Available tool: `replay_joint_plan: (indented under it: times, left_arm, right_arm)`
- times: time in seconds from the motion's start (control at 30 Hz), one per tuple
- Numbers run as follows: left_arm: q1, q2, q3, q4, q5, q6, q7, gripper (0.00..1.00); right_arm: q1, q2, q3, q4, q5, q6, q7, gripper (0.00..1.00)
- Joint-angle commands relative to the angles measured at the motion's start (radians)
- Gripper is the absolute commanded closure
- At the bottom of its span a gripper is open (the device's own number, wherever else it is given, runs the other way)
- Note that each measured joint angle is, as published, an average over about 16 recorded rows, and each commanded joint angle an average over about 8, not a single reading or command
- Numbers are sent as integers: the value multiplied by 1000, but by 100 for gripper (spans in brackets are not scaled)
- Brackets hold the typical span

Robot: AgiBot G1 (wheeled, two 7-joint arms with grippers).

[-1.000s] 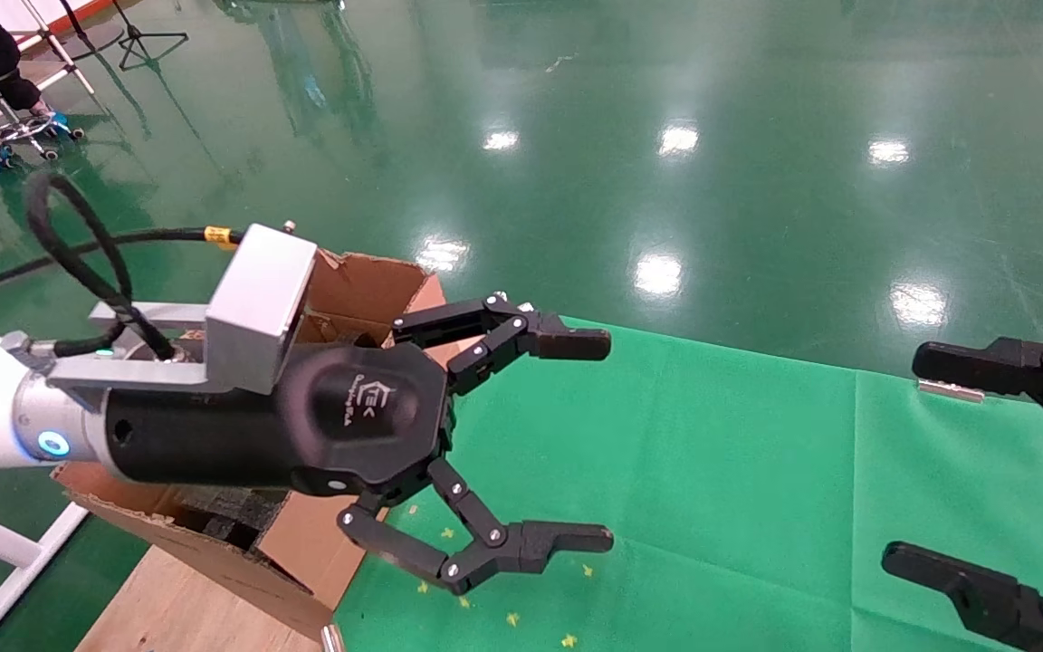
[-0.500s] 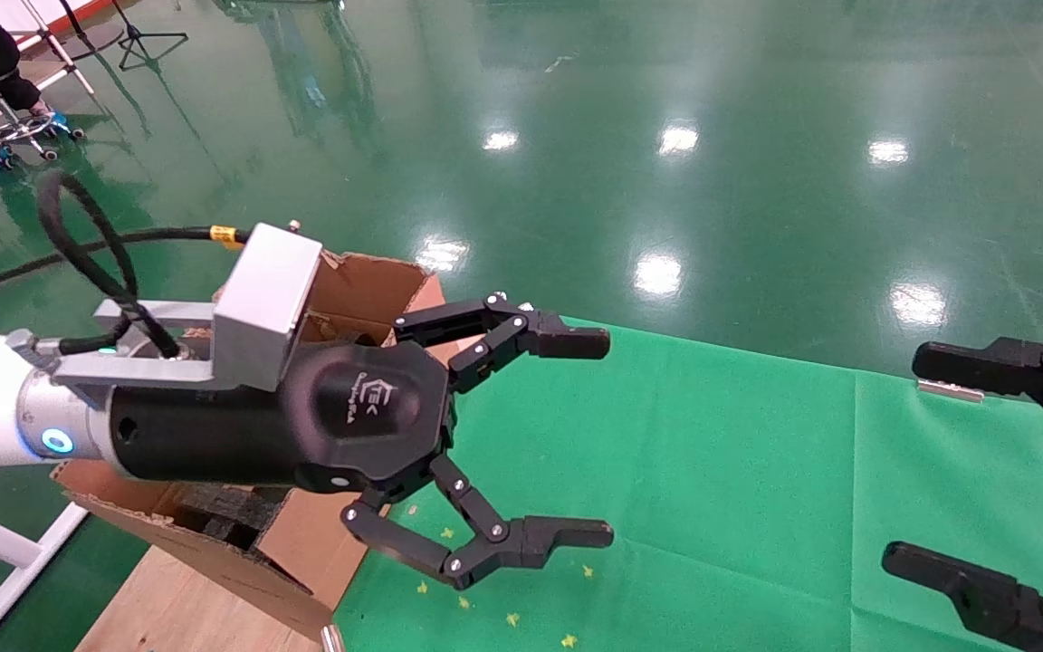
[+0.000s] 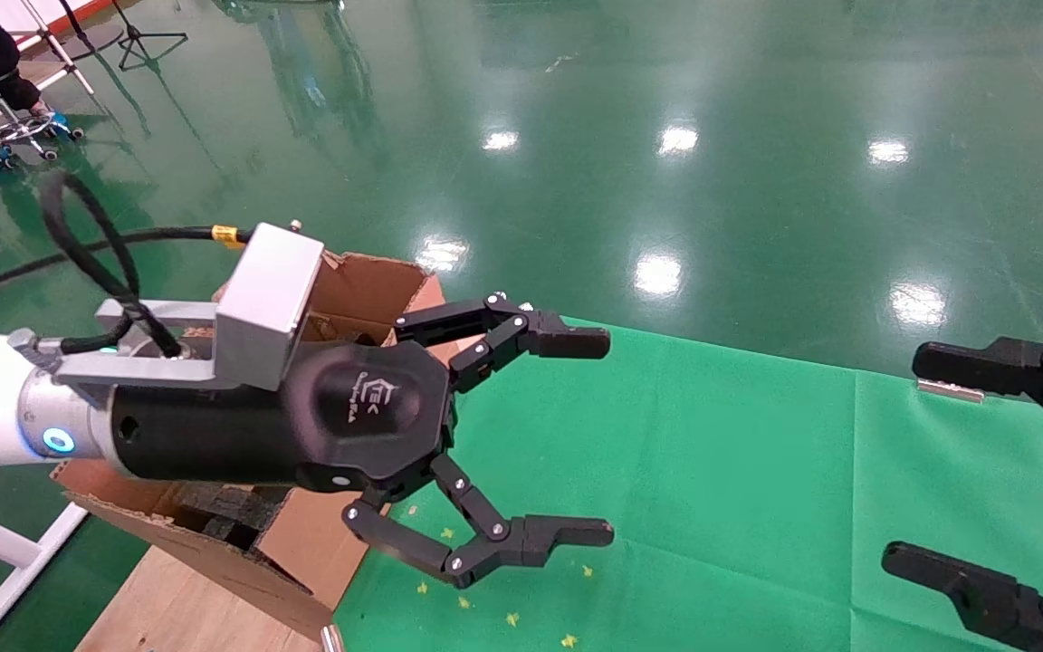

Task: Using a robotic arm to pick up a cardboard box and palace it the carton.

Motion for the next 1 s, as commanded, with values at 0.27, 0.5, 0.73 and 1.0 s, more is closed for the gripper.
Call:
replay_joint_plan:
  times: [0.27, 0.5, 0.73, 1.0]
  left_arm:
    - [-1, 0, 1, 1, 1, 0, 0, 0]
    - [-1, 0, 1, 1, 1, 0, 0, 0]
    - [-1, 0, 1, 1, 1, 0, 0, 0]
    - [-1, 0, 1, 1, 2, 0, 0, 0]
  right_arm:
    - [0, 0, 0, 0, 0, 0, 0, 0]
    - [0, 0, 0, 0, 0, 0, 0, 0]
    - [0, 0, 0, 0, 0, 0, 0, 0]
    - [0, 0, 0, 0, 0, 0, 0, 0]
